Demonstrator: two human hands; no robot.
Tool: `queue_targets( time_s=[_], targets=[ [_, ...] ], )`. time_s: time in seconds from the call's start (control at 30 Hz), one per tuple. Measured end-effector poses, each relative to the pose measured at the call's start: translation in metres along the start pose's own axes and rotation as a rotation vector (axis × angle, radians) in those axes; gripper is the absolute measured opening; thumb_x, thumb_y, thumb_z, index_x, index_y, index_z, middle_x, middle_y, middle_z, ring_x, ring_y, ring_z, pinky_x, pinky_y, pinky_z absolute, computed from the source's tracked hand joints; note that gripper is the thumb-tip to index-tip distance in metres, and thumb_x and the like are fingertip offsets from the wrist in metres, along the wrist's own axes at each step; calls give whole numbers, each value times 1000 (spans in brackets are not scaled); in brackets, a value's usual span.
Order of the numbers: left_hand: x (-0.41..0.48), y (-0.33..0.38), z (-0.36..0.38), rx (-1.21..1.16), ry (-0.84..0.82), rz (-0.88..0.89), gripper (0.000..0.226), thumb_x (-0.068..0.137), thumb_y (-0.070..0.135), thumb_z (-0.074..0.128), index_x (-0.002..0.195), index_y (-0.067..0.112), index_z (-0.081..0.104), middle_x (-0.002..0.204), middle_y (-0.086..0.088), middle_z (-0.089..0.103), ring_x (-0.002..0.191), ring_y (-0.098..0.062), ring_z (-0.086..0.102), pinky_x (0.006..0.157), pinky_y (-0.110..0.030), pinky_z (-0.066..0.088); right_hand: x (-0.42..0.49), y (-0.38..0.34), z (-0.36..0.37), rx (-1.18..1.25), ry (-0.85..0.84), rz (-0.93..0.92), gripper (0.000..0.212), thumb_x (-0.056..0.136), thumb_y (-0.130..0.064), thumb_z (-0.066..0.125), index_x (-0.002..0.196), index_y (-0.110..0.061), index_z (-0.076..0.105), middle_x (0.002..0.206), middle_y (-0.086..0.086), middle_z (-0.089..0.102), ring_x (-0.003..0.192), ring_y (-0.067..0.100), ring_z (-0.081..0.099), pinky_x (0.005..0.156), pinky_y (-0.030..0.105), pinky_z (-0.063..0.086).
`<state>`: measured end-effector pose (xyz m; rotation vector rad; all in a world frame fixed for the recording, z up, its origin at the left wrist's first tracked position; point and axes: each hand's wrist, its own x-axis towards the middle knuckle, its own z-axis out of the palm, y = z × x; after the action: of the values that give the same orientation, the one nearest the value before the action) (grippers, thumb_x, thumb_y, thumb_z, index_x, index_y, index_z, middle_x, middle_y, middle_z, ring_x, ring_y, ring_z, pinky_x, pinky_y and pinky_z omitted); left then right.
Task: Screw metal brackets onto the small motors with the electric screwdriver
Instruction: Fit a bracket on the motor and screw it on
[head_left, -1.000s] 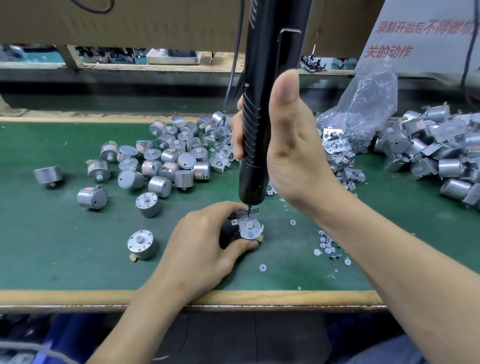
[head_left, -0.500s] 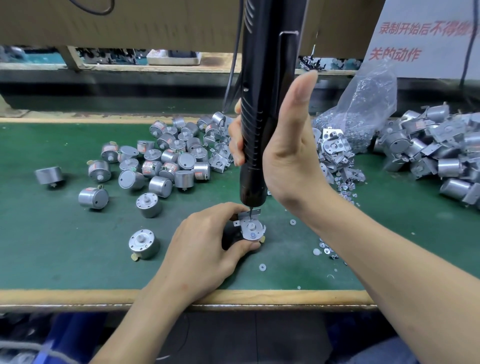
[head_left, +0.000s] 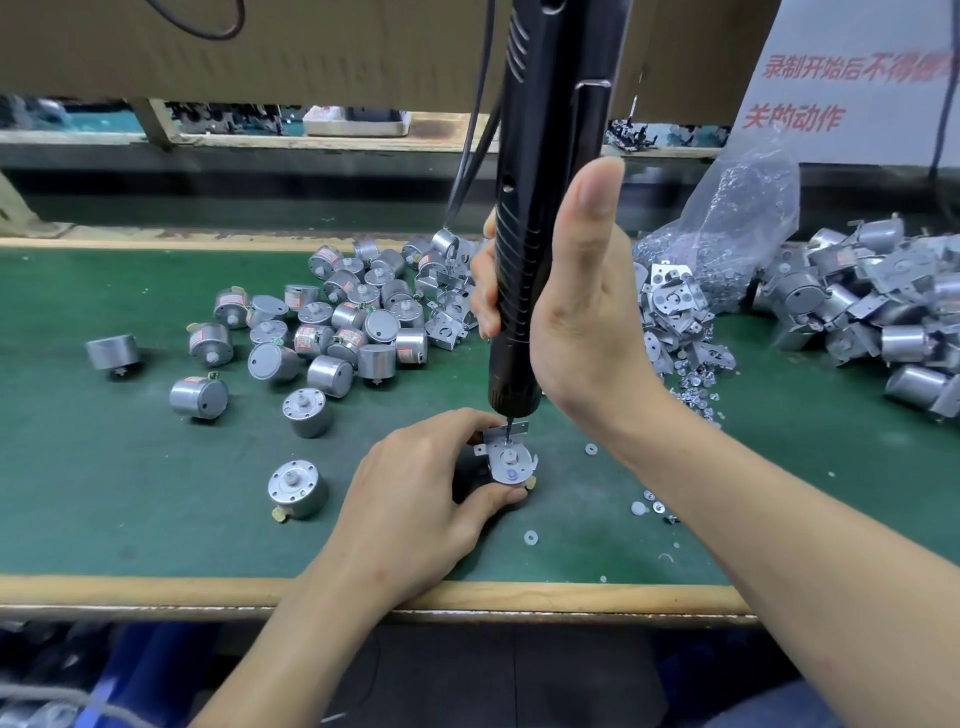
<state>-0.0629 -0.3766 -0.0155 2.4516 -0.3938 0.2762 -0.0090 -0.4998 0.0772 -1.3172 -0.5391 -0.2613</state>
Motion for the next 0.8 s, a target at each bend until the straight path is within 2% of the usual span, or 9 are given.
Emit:
queue_targets(
  time_s=[0.2, 0.33, 0.4, 0.5, 0.57, 0.63, 0.7, 0.77, 0.8],
  targets=[
    [0, 2, -1, -15, -11, 6, 41, 77, 51, 76, 112, 37, 60, 81, 29, 53, 76, -7, 55, 70, -35, 50, -3, 0, -1, -35, 67, -48, 90, 76, -79, 31, 85, 10, 45, 55, 0, 49, 47, 20, 48, 49, 30, 43],
    [0, 2, 0, -1, 2, 12, 42, 76, 50, 77, 112, 36, 60, 82, 29, 53, 78, -8, 58, 71, -36, 50, -4, 3, -5, -73, 134, -37, 79, 75, -80, 38, 89, -3, 49, 59, 2, 53, 50, 20, 53, 52, 32, 46],
    [0, 2, 0, 8, 2, 13, 42, 76, 51, 77, 112, 36, 61, 80, 31, 52, 79, -8, 57, 70, -34, 50, -5, 6, -10, -104, 117, -34, 71, 75, -77, 43, 92, -9, 49, 62, 3, 56, 53, 19, 57, 56, 31, 48],
    [0, 0, 1, -5, 5, 17, 41, 76, 51, 77, 111, 38, 60, 88, 28, 60, 80, -5, 57, 70, -32, 49, -6, 10, -18, -152, 93, -46, 64, 81, -70, 50, 95, -8, 51, 67, 20, 59, 57, 19, 64, 61, 27, 49],
    [0, -1, 2, -18, 3, 19, 41, 75, 51, 77, 110, 39, 60, 90, 29, 61, 77, 0, 54, 68, -28, 47, -6, 12, -26, -220, 106, -52, 54, 95, -65, 51, 92, -11, 52, 72, 26, 62, 61, 16, 65, 63, 22, 48],
    [0, -2, 1, -22, 3, 27, 41, 75, 52, 78, 109, 39, 60, 84, 33, 56, 72, 6, 51, 63, -20, 39, -6, 12, -32, -347, 112, -5, 39, 100, -54, 52, 88, -17, 55, 73, 14, 69, 66, 15, 67, 66, 25, 50],
    [0, -3, 0, -30, 4, 40, 41, 75, 50, 79, 110, 38, 61, 83, 33, 55, 72, 10, 50, 62, -13, 34, -7, 15, -39, -548, 94, 76, 35, 100, -51, 56, 86, -20, 59, 73, 1, 71, 69, 15, 67, 68, 32, 53],
    [0, -2, -1, -47, 7, 58, 41, 75, 46, 81, 110, 36, 62, 87, 31, 57, 74, 13, 49, 65, -9, 35, -10, 18, -46, -779, 47, 152, 39, 98, -52, 61, 74, -21, 57, 59, -14, 62, 58, 5, 56, 57, 18, 44],
    [0, -2, -2, -56, 14, 69, 40, 75, 43, 82, 110, 35, 62, 88, 31, 57, 75, 14, 49, 66, -7, 35, -12, 18, -49, -884, 14, 187, 43, 97, -52, 62, 69, -20, 56, 53, -15, 58, 56, 4, 53, 55, 17, 40]
  ],
)
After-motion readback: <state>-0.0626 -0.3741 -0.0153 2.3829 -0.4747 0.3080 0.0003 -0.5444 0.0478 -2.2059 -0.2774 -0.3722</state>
